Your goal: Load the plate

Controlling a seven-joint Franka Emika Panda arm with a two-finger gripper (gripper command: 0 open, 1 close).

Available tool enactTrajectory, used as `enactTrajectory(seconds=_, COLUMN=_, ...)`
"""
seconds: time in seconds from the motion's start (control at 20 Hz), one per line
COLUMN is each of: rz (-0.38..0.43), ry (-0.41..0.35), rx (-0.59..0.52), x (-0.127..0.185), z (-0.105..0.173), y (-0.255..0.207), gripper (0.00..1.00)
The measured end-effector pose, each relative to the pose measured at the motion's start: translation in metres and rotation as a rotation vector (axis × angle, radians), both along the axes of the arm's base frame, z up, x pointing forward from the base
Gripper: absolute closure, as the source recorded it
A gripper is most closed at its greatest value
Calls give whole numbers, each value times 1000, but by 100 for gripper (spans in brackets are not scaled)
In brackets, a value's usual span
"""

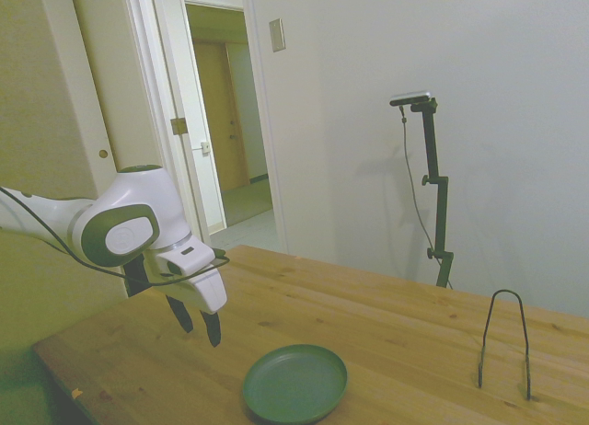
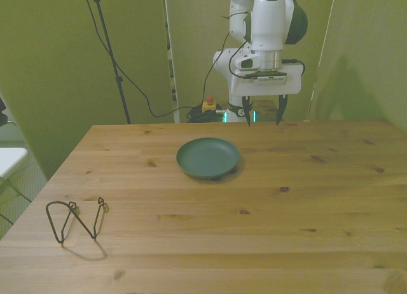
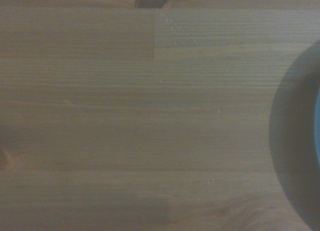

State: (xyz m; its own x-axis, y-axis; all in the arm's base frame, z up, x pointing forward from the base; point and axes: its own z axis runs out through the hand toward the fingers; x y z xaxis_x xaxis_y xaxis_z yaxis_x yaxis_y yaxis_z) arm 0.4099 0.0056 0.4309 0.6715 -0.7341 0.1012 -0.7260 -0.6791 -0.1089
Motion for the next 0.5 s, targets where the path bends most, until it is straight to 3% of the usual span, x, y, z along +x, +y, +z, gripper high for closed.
enactTrajectory(seconds=0.2, rz=-20, ry=-16, rx=-10, x=3, z=0, y=-4, gripper=0)
enactTrajectory(seconds=0.5, rz=-102, ry=-54, rx=-125, x=28, z=-4, y=-36, gripper=0)
